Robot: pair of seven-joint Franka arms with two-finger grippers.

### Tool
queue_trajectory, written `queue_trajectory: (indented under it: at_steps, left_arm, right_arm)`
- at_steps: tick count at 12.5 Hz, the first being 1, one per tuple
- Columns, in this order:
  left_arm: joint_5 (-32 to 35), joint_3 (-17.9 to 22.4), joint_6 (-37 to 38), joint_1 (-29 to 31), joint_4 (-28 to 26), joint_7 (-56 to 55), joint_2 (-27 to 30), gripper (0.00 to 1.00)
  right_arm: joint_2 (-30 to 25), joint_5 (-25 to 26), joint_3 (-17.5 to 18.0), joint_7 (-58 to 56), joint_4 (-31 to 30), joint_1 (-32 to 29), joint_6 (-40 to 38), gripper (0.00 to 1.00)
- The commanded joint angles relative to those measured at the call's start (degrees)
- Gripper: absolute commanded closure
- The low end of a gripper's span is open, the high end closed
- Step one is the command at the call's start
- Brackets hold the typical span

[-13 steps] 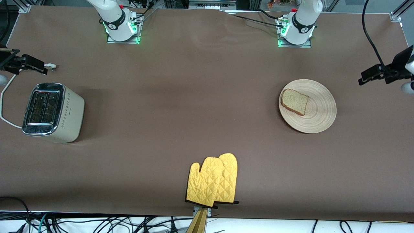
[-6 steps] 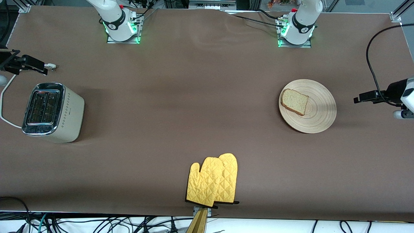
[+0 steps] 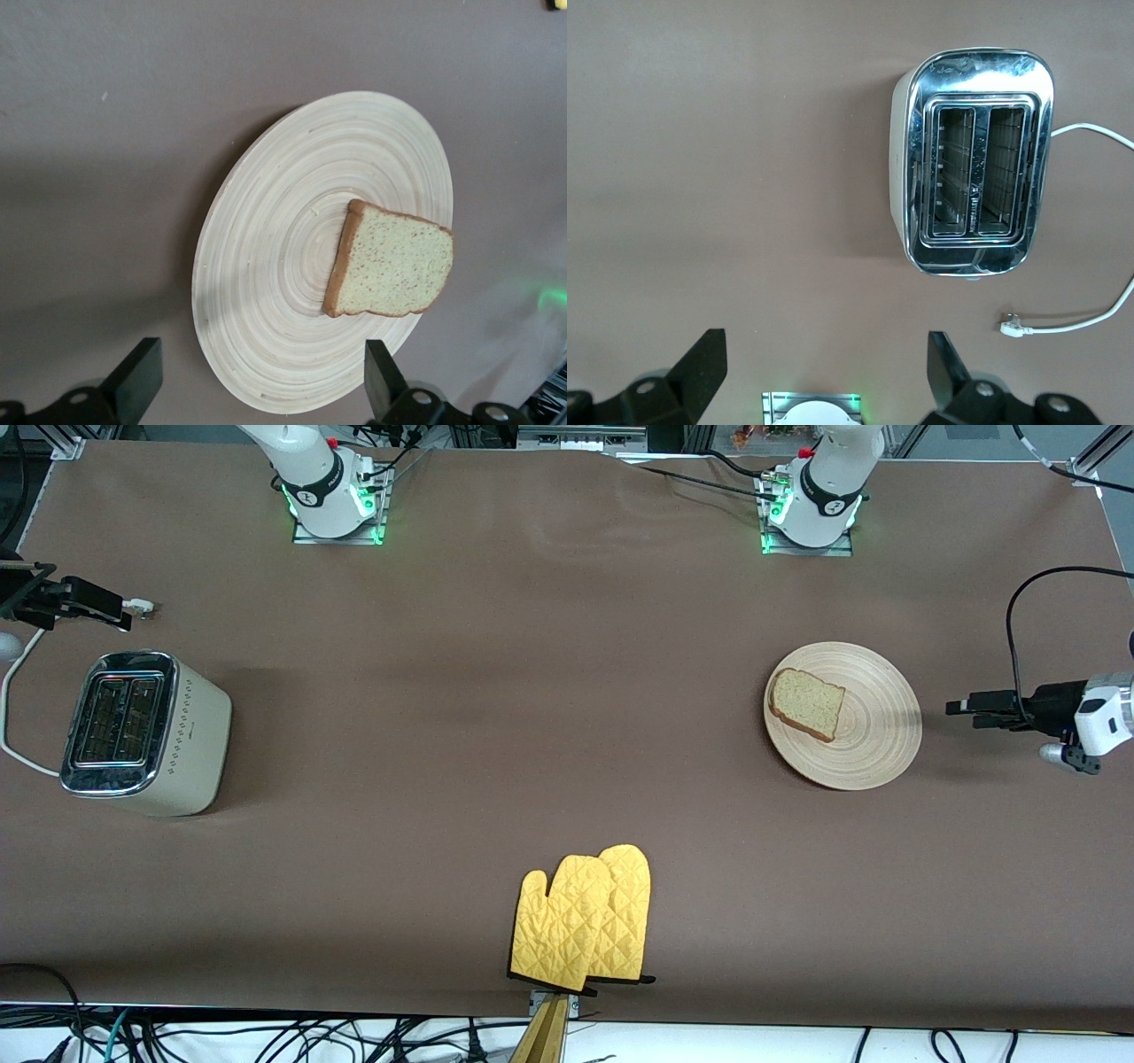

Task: Move plate and put bread in toaster
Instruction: 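Grasp the wooden plate's rim with the left gripper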

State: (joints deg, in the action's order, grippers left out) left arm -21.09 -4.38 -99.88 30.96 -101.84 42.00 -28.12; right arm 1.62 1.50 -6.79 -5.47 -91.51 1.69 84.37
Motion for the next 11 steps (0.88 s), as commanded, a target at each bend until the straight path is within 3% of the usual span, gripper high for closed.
queue_trajectory:
  at_steps: [1,9,11]
  left_arm:
    - [-3.6,-0.6,0.0,1.8,0.7,8.7,-4.8,0.0]
    - [-5.8,-0.5,-1.4,2.4,-2.0,11.9,-9.2,0.01]
    - [-5.8,-0.5,-1.5,2.4,-2.8,11.9,-9.8,0.24]
  right_arm:
    - [-0.3,-0.9,-0.2,-0.9,0.2,-0.2,-0.7,0.0]
    - [-0.3,-1.0,-0.5,-0.9,0.2,-0.2,-0.7,0.0]
    - [-0.3,-1.0,-0.5,-0.9,0.2,-0.2,-0.7,0.0]
